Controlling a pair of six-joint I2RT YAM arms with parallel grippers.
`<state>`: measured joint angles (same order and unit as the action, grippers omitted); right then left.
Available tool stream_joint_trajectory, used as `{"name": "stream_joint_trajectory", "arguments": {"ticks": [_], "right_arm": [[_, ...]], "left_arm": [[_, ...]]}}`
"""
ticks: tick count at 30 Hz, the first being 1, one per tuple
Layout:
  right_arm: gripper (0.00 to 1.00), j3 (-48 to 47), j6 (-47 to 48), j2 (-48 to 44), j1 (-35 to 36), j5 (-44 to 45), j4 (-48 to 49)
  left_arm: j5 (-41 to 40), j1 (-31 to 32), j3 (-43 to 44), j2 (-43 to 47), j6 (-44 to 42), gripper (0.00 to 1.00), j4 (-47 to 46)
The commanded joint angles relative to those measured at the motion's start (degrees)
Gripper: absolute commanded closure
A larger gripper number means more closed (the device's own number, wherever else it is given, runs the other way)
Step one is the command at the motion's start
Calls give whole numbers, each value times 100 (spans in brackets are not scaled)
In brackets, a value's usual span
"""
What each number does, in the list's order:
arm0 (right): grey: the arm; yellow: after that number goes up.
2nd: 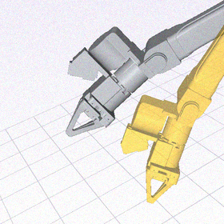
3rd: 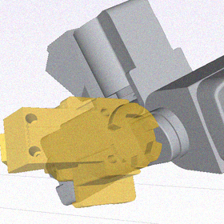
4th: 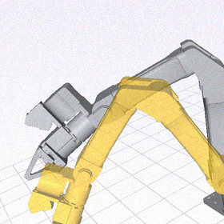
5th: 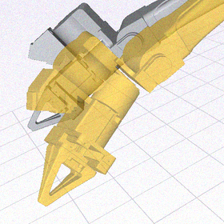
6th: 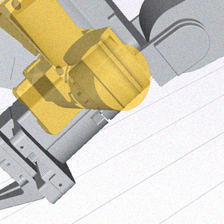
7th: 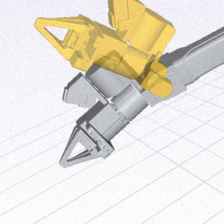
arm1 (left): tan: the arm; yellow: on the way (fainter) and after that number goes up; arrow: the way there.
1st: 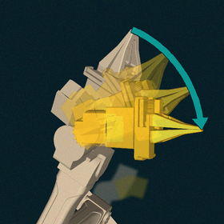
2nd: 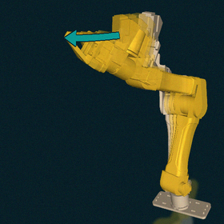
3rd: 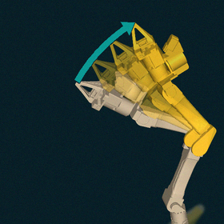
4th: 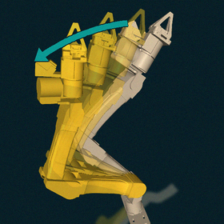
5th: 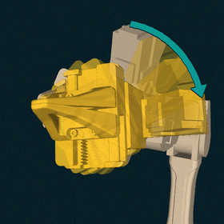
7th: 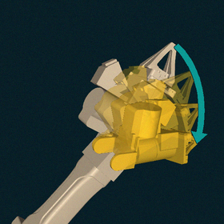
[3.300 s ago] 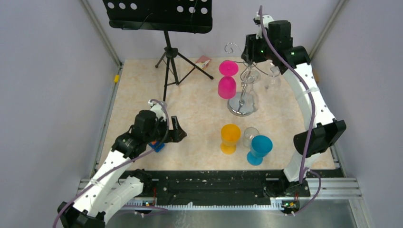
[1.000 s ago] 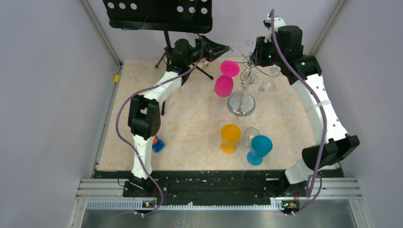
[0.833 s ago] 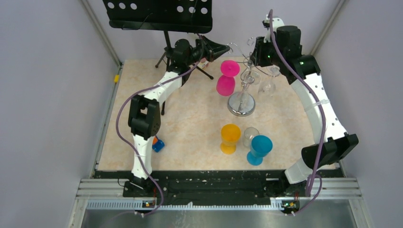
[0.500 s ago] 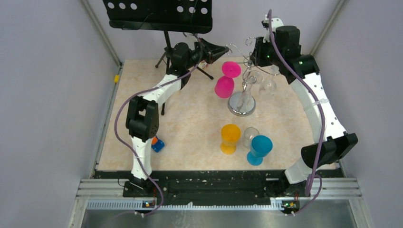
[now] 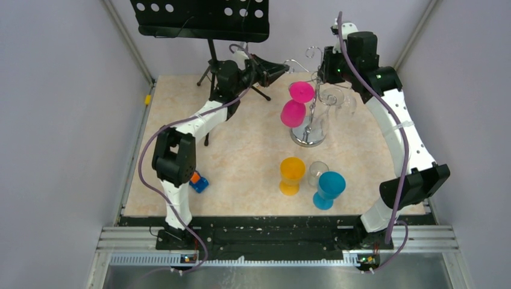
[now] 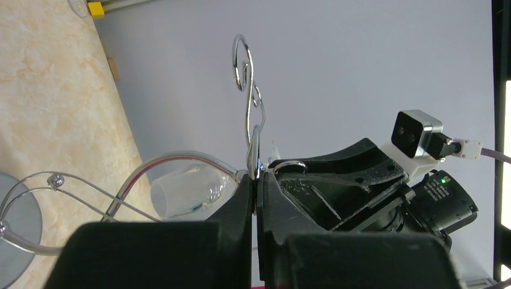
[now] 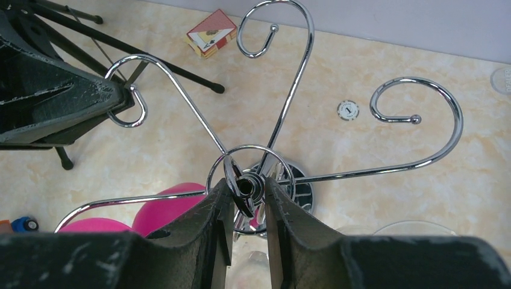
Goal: Place the wine glass upside down on the wine glass rack
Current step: Adjust the wine rack at the center of the board.
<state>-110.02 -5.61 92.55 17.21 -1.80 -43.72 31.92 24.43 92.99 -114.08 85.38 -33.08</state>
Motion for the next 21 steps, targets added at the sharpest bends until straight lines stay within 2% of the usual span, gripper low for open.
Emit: {"name": "stream_joint_trajectory", "arguments": {"ticks": [1,21], "right_arm": [[75,-248,111,140,-216,465,14],[75,-344,139,144,-273,318,48]], "left_arm": [[-16,99,-269,700,22,100,-552],[-356,521,-1277,1563,25,100,-668]]}}
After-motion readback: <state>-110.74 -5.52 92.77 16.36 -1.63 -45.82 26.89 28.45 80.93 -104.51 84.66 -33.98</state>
